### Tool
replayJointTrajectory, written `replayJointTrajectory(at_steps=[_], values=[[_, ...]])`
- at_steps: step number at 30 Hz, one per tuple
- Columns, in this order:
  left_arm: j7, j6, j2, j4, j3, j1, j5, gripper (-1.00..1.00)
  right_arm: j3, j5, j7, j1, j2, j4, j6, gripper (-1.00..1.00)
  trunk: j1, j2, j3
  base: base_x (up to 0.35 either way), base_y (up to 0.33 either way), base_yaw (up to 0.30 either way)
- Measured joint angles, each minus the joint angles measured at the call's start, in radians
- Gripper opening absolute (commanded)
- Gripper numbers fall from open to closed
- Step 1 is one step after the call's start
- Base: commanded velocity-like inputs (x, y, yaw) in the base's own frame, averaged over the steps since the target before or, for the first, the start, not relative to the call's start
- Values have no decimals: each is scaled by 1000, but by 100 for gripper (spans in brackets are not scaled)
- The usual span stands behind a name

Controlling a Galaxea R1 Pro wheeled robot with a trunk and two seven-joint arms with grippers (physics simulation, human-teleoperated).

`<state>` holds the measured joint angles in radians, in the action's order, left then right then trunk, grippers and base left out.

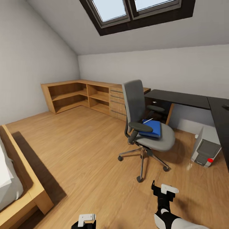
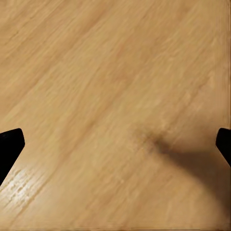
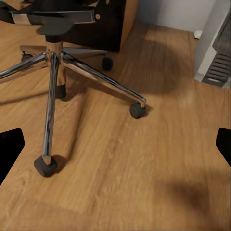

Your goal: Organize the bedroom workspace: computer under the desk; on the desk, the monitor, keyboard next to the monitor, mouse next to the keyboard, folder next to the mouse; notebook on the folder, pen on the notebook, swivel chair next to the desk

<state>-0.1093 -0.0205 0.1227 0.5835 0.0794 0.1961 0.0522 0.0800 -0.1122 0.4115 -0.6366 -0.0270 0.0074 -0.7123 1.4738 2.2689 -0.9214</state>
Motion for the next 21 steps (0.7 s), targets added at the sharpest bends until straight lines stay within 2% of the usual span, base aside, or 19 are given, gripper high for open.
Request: replayJointTrajectory(at_steps=[6,11,21], values=[[0,-3,0,-15,1,0,0,100,-1,0,0,1,-3,1,1,100,-23,-42,20,0,0,-229],[0,-13,0,-17,-1,0,1,100,-1,0,0,3,-3,1,1,100,-42,-77,35,0,0,-99],[-5,-128,0,-31,-3,0,1,100,-1,0,-1,5,-5,5,1,100,-81,-147,67,0,0,-22]])
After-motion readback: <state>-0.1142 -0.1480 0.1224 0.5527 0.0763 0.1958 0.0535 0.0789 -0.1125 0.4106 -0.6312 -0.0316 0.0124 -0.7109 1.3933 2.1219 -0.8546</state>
